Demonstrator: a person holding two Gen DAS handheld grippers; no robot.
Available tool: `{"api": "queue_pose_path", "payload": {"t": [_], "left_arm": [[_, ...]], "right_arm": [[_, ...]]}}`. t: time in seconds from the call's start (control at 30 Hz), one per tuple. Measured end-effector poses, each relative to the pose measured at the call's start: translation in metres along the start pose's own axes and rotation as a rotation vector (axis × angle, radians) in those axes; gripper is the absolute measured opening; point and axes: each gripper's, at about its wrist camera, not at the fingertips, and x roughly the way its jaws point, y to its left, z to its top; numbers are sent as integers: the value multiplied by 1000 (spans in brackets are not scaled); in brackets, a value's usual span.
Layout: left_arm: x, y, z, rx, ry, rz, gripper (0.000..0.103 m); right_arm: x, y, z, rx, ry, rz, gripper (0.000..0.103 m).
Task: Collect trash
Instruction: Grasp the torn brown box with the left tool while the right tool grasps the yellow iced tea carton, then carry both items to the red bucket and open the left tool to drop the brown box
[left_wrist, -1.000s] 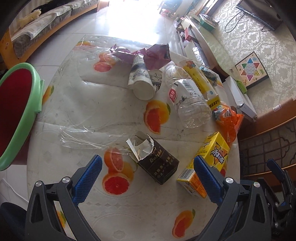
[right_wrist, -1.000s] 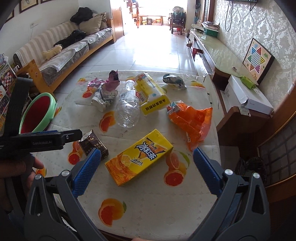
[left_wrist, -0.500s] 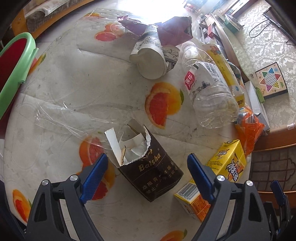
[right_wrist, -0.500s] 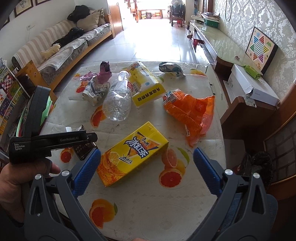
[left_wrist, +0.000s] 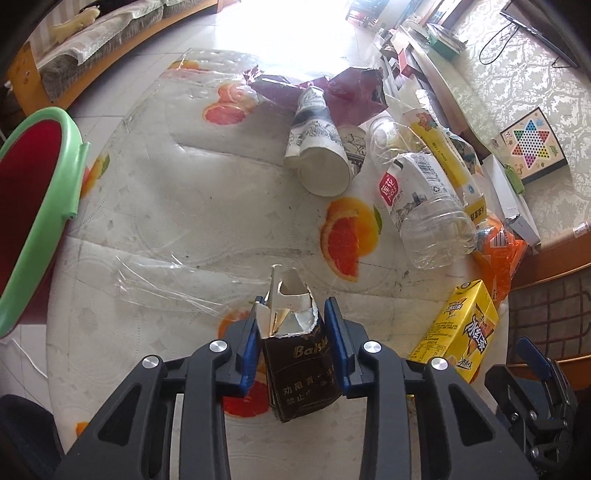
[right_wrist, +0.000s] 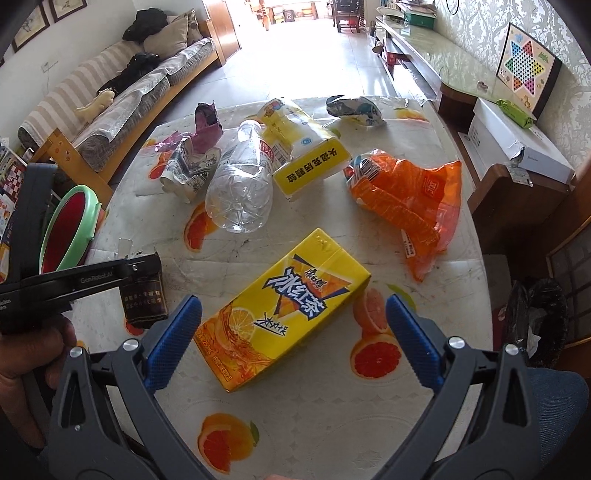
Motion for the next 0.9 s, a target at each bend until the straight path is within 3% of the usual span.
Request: {"api": "queue_pose_path", "payload": {"t": [0.43, 0.73, 0.9], "left_arm": [[-29, 21, -1, 96, -31, -6, 27], [-45, 42, -3, 83, -60, -33, 27], [-54, 45, -6, 82, -75, -46, 27]], "right_arm": [[37, 10, -1, 75, 91, -59, 97], [48, 26, 8, 21, 100, -97, 73], [45, 33, 10, -30, 103, -95, 65]]}}
